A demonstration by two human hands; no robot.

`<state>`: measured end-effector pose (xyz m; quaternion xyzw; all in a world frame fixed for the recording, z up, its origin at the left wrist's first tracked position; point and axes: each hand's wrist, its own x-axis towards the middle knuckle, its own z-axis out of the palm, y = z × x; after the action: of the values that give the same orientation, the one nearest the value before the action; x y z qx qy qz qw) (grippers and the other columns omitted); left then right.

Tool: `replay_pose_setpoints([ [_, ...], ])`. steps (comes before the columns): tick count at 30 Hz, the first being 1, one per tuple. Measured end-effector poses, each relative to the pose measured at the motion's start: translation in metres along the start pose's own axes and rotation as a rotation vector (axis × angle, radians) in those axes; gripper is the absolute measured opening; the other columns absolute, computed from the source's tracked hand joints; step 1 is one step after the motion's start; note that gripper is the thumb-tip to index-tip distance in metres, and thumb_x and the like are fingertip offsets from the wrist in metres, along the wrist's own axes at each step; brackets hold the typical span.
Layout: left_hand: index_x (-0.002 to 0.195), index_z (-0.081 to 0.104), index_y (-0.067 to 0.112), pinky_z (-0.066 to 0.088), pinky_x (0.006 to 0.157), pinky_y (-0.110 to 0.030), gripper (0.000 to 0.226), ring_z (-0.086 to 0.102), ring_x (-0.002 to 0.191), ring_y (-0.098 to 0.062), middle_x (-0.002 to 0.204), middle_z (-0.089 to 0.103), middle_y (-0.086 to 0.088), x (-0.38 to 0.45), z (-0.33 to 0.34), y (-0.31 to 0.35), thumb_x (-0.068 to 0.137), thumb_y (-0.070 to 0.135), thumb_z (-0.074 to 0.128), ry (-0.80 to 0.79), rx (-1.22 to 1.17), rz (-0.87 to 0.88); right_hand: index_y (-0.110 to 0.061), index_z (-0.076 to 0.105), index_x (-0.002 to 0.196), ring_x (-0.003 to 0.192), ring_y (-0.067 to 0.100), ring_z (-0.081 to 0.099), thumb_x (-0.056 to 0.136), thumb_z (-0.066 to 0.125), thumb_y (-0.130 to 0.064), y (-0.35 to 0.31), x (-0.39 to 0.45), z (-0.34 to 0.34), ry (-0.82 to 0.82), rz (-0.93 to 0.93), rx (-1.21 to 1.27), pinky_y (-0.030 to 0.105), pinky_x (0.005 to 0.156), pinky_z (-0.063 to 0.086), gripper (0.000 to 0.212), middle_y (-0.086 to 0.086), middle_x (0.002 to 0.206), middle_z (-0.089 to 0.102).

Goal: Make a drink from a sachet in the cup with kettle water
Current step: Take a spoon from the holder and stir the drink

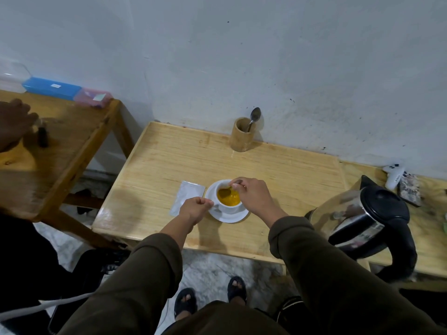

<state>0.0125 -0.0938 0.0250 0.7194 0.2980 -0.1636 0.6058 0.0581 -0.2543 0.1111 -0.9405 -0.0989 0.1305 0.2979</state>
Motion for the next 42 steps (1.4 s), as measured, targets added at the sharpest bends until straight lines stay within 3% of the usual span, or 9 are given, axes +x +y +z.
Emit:
replay_pose_setpoints([
  [9, 0.094, 0.063, 0.013, 0.043, 0.083, -0.031, 0.018, 0.054, 0.100, -0.021, 0.105, 0.062, -0.007, 0.000, -0.001, 0.002, 0.086, 0.029, 0.063, -0.014, -0.007, -0.004, -0.009, 0.067, 0.098, 0.095, 0.029, 0.062, 0.096, 0.041, -0.024, 0.001, 0.003, -0.002, 0.047, 0.018, -0.123, 0.040, 0.081, 0.051, 0.030, 0.011, 0.100, 0.069],
  [15, 0.094, 0.063, 0.013, 0.040, 0.080, -0.030, 0.020, 0.053, 0.099, -0.021, 0.105, 0.061, -0.005, -0.002, -0.002, 0.003, 0.086, 0.031, 0.062, -0.027, 0.023, -0.010, -0.017, 0.072, 0.108, 0.106, 0.020, 0.064, 0.094, 0.053, -0.022, -0.001, -0.010, 0.004, 0.047, -0.014, 0.029, 0.031, 0.092, 0.049, 0.025, 0.002, 0.114, 0.072],
  [19, 0.091, 0.063, 0.014, 0.042, 0.082, -0.031, 0.018, 0.054, 0.101, -0.022, 0.107, 0.062, -0.007, -0.001, -0.002, 0.004, 0.087, 0.031, 0.061, -0.046, 0.024, -0.015, -0.013, 0.073, 0.108, 0.103, 0.017, 0.065, 0.092, 0.056, -0.020, -0.001, -0.022, 0.002, -0.031, 0.019, 0.168, 0.017, 0.078, 0.043, 0.024, 0.004, 0.111, 0.073],
  [26, 0.094, 0.061, 0.012, 0.042, 0.083, -0.031, 0.020, 0.051, 0.097, -0.021, 0.105, 0.059, -0.008, 0.000, -0.001, 0.005, 0.090, 0.031, 0.057, -0.047, 0.088, 0.024, -0.007, 0.073, 0.102, 0.065, 0.009, 0.060, 0.084, 0.068, -0.016, 0.007, -0.040, -0.005, -0.089, 0.180, 0.500, 0.010, 0.052, 0.041, 0.021, 0.017, 0.086, 0.073],
  [30, 0.109, 0.064, 0.007, 0.042, 0.085, -0.032, 0.031, 0.050, 0.098, -0.021, 0.112, 0.061, -0.010, -0.001, -0.001, 0.006, 0.090, 0.031, 0.056, -0.048, 0.114, 0.039, -0.012, 0.073, 0.102, 0.077, 0.011, 0.061, 0.085, 0.065, -0.008, 0.013, -0.057, -0.008, -0.192, 0.278, 0.535, 0.017, 0.058, 0.040, 0.019, 0.003, 0.088, 0.072],
  [33, 0.111, 0.064, 0.005, 0.042, 0.083, -0.031, 0.034, 0.050, 0.097, -0.021, 0.120, 0.062, -0.014, -0.002, -0.002, 0.006, 0.090, 0.030, 0.056, -0.040, 0.124, 0.054, -0.019, 0.076, 0.087, 0.078, 0.011, 0.062, 0.087, 0.057, -0.008, 0.021, -0.067, -0.005, -0.214, 0.353, 0.595, 0.020, 0.061, 0.040, 0.022, -0.005, 0.081, 0.074],
  [36, 0.114, 0.063, 0.006, 0.042, 0.081, -0.030, 0.035, 0.049, 0.098, -0.021, 0.123, 0.062, -0.014, -0.002, -0.002, 0.006, 0.090, 0.030, 0.056, -0.044, 0.129, 0.054, -0.007, 0.077, 0.085, 0.072, 0.011, 0.059, 0.084, 0.063, -0.018, 0.027, -0.075, -0.001, -0.184, 0.405, 0.648, 0.022, 0.061, 0.039, 0.018, -0.005, 0.074, 0.074],
  [40, 0.112, 0.064, 0.007, 0.042, 0.082, -0.030, 0.034, 0.050, 0.099, -0.020, 0.124, 0.062, -0.013, -0.001, -0.002, 0.003, 0.089, 0.031, 0.057, -0.045, 0.112, 0.062, -0.007, 0.073, 0.095, 0.067, 0.003, 0.059, 0.086, 0.063, -0.008, 0.031, -0.081, 0.006, -0.194, 0.406, 0.584, 0.013, 0.055, 0.042, 0.014, -0.006, 0.075, 0.072],
  [42, 0.112, 0.064, 0.007, 0.041, 0.081, -0.030, 0.033, 0.050, 0.099, -0.020, 0.123, 0.062, -0.012, -0.001, -0.001, 0.002, 0.089, 0.030, 0.057, -0.044, 0.106, 0.064, -0.012, 0.070, 0.080, 0.064, 0.002, 0.060, 0.083, 0.064, 0.000, 0.035, -0.082, 0.009, -0.196, 0.430, 0.592, 0.006, 0.044, 0.040, 0.014, -0.011, 0.063, 0.070],
])
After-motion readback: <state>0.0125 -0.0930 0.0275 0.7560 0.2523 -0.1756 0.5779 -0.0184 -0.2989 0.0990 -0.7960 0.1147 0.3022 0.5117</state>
